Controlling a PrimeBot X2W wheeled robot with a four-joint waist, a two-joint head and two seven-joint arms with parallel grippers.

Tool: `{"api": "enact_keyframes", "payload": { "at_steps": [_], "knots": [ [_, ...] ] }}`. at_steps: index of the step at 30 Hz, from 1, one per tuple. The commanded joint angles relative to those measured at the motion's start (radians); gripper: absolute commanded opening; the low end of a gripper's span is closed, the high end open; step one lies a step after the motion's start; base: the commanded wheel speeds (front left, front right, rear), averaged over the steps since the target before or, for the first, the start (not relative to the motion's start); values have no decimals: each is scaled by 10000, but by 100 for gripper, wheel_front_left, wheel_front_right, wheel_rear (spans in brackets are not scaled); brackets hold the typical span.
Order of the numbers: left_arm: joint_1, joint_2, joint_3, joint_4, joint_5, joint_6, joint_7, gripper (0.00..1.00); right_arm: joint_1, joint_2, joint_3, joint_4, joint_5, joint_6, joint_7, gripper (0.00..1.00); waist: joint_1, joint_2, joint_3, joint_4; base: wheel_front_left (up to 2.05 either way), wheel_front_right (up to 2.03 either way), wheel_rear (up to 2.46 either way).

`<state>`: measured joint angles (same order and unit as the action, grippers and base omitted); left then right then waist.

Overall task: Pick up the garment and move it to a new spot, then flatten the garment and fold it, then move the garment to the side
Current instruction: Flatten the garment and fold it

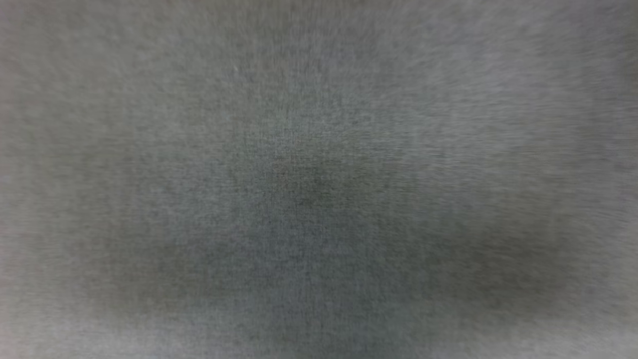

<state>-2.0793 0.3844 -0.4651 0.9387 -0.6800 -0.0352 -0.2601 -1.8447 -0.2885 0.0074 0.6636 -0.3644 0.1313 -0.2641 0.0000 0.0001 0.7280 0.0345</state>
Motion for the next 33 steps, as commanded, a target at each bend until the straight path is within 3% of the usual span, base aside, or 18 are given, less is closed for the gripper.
{"api": "enact_keyframes", "payload": {
  "at_steps": [1,9,18,25,33],
  "knots": [
    [332,54,240,-301,204,-26,-48,0,194,45,-87,-38,-126,-10,1,0,0,-1,2130,632,0,0,0],
    [1687,-101,1055,-560,992,-177,-48,0,827,377,-165,552,-237,-10,-3,0,0,-1,2473,885,0,0,0],
    [3083,-506,1367,214,1126,-701,-50,0,1549,205,698,1268,630,-10,-5,0,0,-1,1368,1160,0,0,0],
    [4252,-494,1197,515,892,-926,-50,0,2742,-446,1655,754,2145,-10,-6,0,0,-1,101,1186,0,0,0],
    [6643,-410,413,-319,-104,-955,69,0,5782,-1794,2451,-822,4423,-10,-4,0,0,-1,-1870,1206,0,0,0]
  ]
}}
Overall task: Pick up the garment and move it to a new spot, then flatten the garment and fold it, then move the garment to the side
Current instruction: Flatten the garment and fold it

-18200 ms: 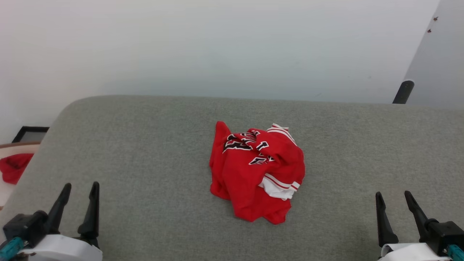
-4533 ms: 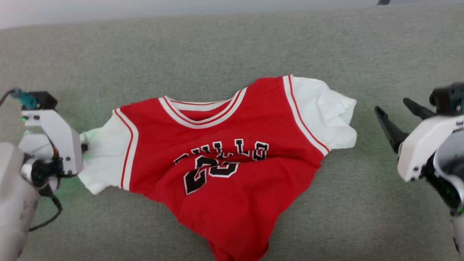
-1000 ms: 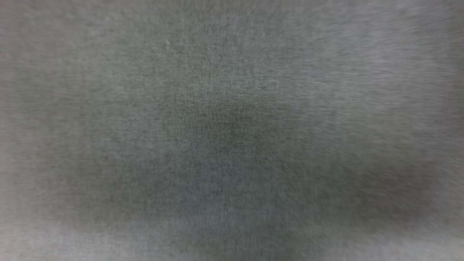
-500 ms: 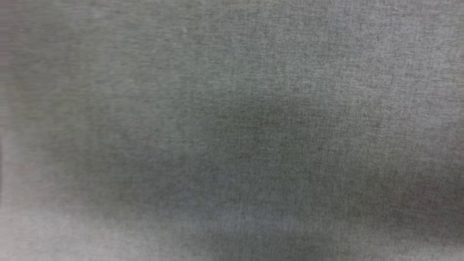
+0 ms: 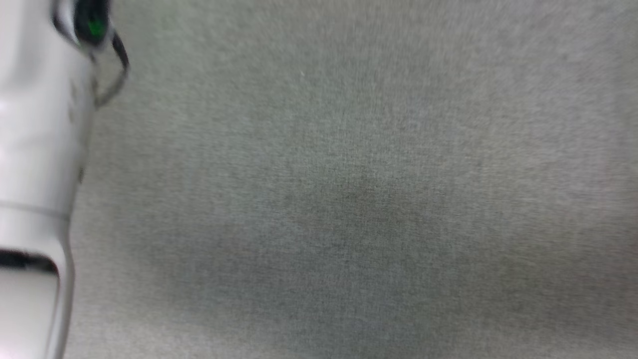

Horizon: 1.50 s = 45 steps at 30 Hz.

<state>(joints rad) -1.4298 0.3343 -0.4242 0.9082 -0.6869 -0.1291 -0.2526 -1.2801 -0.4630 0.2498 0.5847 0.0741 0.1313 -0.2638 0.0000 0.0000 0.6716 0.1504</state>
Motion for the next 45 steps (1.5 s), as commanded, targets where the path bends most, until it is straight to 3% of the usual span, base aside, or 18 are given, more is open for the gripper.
{"api": "enact_keyframes", "payload": {
  "at_steps": [1,4,11,24,33,39,45],
  "knots": [
    [511,136,-90,-204,-222,-17,10,0,629,-174,124,-290,317,-10,-8,0,0,0,-1535,28,0,0,0],
    [1664,412,-458,-849,-550,-17,99,0,2080,-642,307,-1081,838,-10,-2,0,0,0,-2161,-67,0,0,0],
    [4711,1213,-906,-2466,-893,7,140,0,5598,-1042,-70,-2752,1500,-10,249,0,0,0,-3450,-291,0,0,0],
    [10434,2542,-1234,-6292,-1433,1220,367,0,11099,-1235,-1556,-5524,1309,-10,1291,0,0,0,-4588,-356,0,0,0],
    [12766,2506,-1484,-7035,-1690,2165,325,0,14047,-528,-3023,-6472,654,-11,1277,0,0,0,-4791,-229,0,0,0],
    [13155,2337,-1531,-6705,-1794,2298,254,0,15014,244,-3521,-6584,515,-10,1193,0,0,0,-4715,-172,0,0,0],
    [13194,2200,-1646,-6426,-1867,2229,343,0,15269,586,-3646,-6472,483,-10,1231,0,0,0,-4618,-186,0,0,0]
  ]
}}
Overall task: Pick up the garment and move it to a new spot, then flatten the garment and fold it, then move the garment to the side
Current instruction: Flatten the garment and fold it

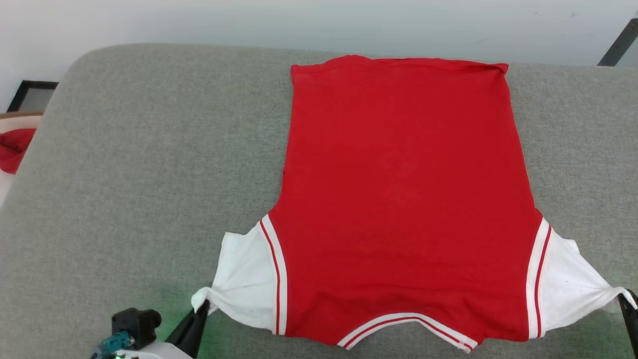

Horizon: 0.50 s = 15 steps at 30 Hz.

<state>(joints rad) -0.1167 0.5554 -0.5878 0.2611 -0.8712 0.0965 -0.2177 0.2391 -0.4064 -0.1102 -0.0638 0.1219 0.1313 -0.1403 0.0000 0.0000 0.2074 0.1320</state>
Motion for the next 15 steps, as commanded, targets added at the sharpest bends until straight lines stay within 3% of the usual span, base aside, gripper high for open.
{"api": "enact_keyframes", "payload": {
  "at_steps": [1,9,11,12,15],
  "knots": [
    [42,-23,-29,85,-28,-47,8,0,111,61,-77,25,-3,-10,20,0,0,0,43,2,0,0,0],
    [-147,-191,-96,235,-74,-73,-5,0,119,214,-22,-63,21,-10,291,0,0,0,193,43,0,0,0],
    [-180,-250,-119,238,-82,-106,-12,0,98,194,9,-149,61,-10,470,49,0,0,224,67,0,0,0],
    [-198,-266,-131,246,-76,-120,-17,0,77,205,22,-225,115,-10,547,100,0,0,236,81,0,0,0],
    [-232,-326,-145,208,-59,-163,-55,0,-21,209,23,-588,273,-10,791,100,0,0,269,119,0,0,0]
  ]
}}
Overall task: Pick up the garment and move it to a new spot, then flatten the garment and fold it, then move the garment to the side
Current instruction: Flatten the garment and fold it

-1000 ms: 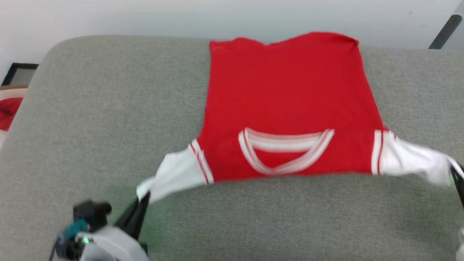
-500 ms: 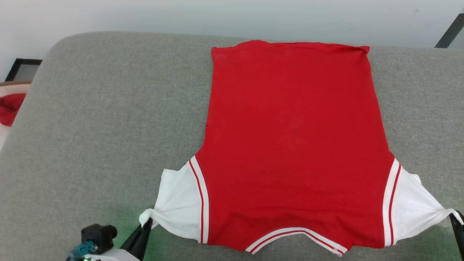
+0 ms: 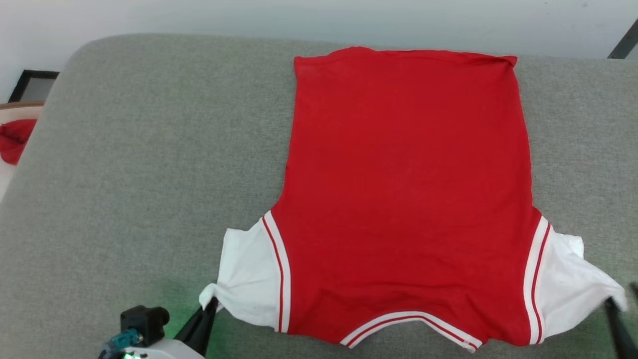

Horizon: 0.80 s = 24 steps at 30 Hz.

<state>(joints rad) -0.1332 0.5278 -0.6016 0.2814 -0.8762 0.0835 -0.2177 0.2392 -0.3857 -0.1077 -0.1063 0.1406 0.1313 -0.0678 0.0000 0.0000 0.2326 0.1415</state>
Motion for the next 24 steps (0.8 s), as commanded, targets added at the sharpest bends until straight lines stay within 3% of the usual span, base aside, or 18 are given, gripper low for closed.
{"api": "enact_keyframes", "payload": {
  "at_steps": [1,11,17,24],
  "knots": [
    [-87,-71,-9,-14,32,-29,-76,0,-70,4,-19,-321,180,-10,135,100,0,0,27,42,0,0,0],
    [-362,-428,-205,-79,290,-108,-212,0,-1614,-343,-358,-1143,1293,-10,1646,100,0,0,255,323,0,0,0],
    [-831,-759,-442,55,486,-319,-227,0,-4168,-1223,-22,84,2106,-10,3258,100,0,0,614,752,0,0,0],
    [-1544,-1288,-878,454,734,-789,-197,0,-7281,-2191,705,2713,2752,-10,4491,100,0,0,1162,1632,0,0,0]
  ]
}}
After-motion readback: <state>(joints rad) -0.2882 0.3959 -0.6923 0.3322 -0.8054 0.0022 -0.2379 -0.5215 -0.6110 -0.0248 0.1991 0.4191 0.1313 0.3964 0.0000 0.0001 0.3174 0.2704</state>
